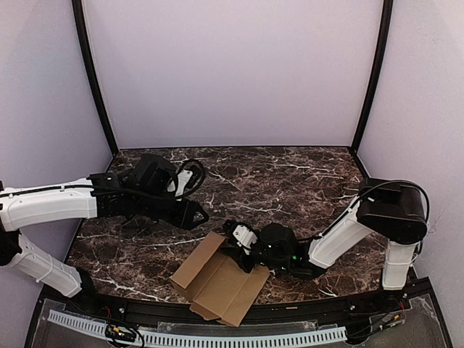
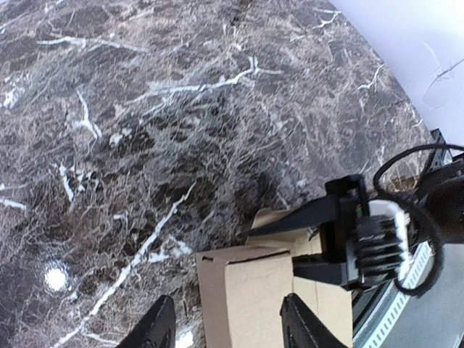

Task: Fold the paper box

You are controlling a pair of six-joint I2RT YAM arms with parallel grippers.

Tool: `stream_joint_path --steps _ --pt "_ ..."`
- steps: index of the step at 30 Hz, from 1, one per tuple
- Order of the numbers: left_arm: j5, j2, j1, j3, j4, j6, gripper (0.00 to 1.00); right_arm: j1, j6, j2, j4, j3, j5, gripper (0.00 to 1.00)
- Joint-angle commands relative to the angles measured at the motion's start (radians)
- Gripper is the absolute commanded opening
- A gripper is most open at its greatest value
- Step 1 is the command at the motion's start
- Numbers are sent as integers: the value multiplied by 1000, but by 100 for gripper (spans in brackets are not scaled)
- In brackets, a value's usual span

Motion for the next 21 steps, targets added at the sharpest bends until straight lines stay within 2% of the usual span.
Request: stream_joint_path --steps 1,7,12,16,21 --pt "17 -19 4 -68 -92 11 50 5 0 -48 -7 -20 10 31" --pt "90 -42 5 -120 -90 1 52 8 6 -123 -44 -59 2 35" --pt "146 -44 5 -138 -82 -8 53 8 33 -253 -133 -117 7 39" --pt "170 -37 5 -153 -85 -3 54 6 89 -397 -292 -169 7 41" --pt "195 0 4 -156 -82 1 55 -4 244 -569 -564 -194 18 47"
